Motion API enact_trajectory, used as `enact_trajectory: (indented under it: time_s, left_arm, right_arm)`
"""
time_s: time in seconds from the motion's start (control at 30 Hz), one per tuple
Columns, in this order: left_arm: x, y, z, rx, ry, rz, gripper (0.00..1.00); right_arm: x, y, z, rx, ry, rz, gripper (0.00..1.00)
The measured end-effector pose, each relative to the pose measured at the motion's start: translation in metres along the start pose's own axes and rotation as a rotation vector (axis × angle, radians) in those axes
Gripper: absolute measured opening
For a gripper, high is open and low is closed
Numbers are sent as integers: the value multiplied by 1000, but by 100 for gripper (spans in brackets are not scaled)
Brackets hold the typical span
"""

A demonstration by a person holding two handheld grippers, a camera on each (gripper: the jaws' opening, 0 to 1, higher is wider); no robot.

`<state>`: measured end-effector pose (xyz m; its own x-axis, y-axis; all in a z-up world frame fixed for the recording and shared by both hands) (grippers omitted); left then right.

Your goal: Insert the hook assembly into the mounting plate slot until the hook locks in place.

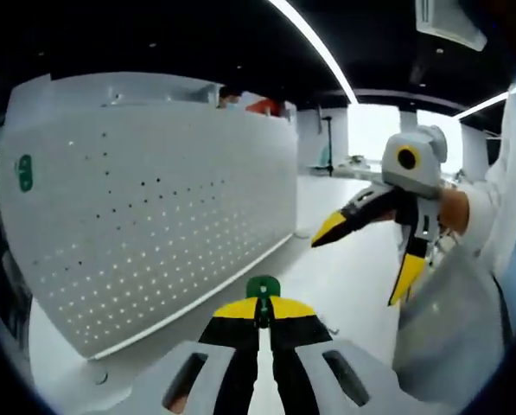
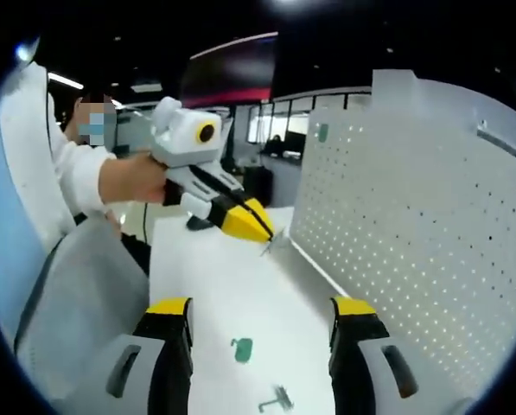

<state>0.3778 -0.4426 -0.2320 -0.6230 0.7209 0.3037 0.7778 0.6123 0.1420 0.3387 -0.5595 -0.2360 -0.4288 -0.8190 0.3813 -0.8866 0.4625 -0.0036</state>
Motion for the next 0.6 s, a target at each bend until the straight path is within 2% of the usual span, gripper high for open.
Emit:
enact_trajectory:
  time_s: [0.17,0.4,0.47,0.5,0.6]
  left_arm:
    - [2,15,-8,12,-33,-82,3]
    - [15,64,-32,29,-85,-318,3]
    - [16,72,-37,58,-104,-348,3]
    - [18,80,-41,64,-114,-385,3]
    - [20,91,-48,62,-126,-430,3]
  right_arm:
    - [4,-7,-2,-10,-23,36,64]
    - [5,-10,-5,-12,-42,55,63]
    - [5,-10,-6,-8,-44,56,63]
    - [6,-10,-6,-9,-45,57,63]
    - [6,-10,-7,-7,-48,59,63]
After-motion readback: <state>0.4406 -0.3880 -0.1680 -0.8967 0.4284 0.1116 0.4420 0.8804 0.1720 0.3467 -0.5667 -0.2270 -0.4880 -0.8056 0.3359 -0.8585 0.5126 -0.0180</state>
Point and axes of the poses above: the point that each gripper's makers call its tool centre point, and the gripper's own axes: x roughly backward along the fingers, y roughly to its left, z roughly out of its underside, the point moved 3 cm from there along x, roughly backward along the fingers, and after that the axes turned 8 degrees about -x, right-handed, at the moved point
